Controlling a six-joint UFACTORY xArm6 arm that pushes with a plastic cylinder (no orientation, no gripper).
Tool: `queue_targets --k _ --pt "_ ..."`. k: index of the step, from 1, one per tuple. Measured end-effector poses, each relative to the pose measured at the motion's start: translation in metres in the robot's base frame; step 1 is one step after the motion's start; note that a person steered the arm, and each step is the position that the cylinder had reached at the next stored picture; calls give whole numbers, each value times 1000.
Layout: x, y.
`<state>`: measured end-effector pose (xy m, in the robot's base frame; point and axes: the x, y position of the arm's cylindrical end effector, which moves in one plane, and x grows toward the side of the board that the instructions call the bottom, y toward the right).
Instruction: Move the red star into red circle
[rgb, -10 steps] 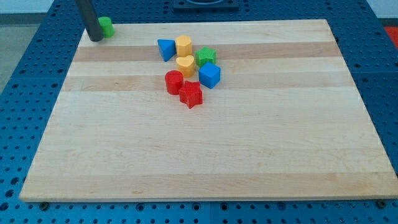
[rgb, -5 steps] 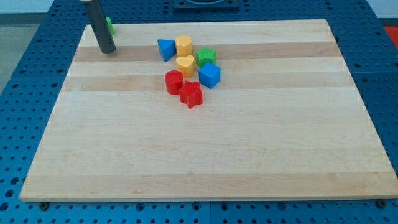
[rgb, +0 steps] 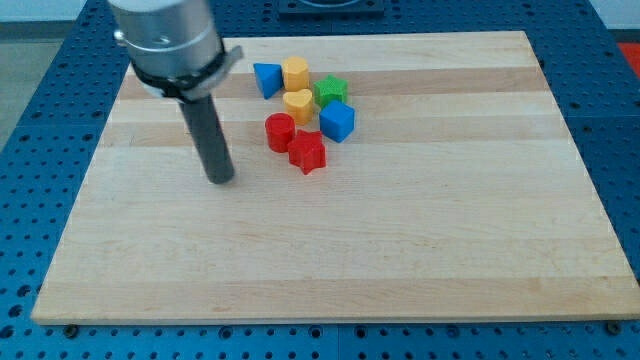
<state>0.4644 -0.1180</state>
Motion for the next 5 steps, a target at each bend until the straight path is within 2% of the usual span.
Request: queue_targets --k 2,3,5 --pt "4 77" --pt "-6 95" --pt "-26 89"
